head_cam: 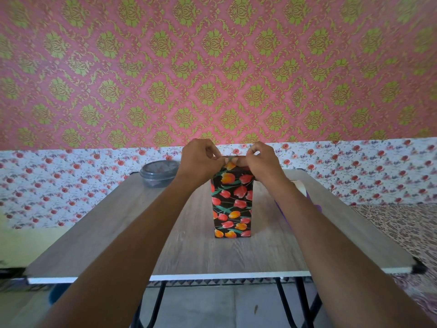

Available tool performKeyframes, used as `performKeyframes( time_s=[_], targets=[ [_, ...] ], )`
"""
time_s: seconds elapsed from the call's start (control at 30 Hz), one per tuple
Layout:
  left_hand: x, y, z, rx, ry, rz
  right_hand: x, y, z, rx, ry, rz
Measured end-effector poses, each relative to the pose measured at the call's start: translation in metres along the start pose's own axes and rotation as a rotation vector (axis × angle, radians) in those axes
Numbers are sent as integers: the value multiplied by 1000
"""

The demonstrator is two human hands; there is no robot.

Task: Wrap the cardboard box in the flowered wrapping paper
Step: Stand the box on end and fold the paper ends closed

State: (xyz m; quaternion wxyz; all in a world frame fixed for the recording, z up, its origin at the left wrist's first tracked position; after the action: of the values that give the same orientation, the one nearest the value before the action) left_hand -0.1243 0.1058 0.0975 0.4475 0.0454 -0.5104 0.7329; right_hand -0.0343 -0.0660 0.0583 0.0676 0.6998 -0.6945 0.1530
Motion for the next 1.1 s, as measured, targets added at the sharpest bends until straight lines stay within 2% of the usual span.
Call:
performKeyframes(
  time_s=[0.1,0.23,0.3,0.37,0.43,0.57,0.67,0.77,1.0,1.1],
  targets=[
    [-14,8,-17,164,261,-32,1,-8,16,-134,-148,-8],
    [-42,28,-46,501,687,34,-2,-8,21,-241,-202,-43],
    [-48,31,-50,562,759,97,-4,-8,24,-283,-209,-61],
    [-49,27,-51,559,725,148,-5,-8,26,-296,-223,-65],
    [-42,22,-45,454,606,190,-6,-9,27,-305,-233,-58],
    [-14,30,1,-65,28,255,-5,-11,28,-310,-244,-43],
    [-22,49,18,-341,-208,178,-5,-8,30,-314,-257,-45],
    [-27,57,14,-390,-223,118,-5,-4,28,-296,-261,-59],
    [-30,62,-1,-347,-142,159,-7,6,46,-292,-350,-189],
    [-34,61,1,-351,-159,150,8,16,61,-242,-445,-165]
  ],
)
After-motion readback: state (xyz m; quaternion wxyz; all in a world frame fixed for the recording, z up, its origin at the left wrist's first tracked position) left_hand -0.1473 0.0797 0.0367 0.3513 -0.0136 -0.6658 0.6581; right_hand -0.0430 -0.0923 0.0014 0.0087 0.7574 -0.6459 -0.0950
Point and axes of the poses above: each hand's wrist, its own y-axis away from the middle knuckle, its own x-axis out of the back of the hand, z = x × y, the point moved 10 cm from there along -y, towards the middle knuckle, and after that the axes turned 14 degrees about -x, right-handed, at the moved point
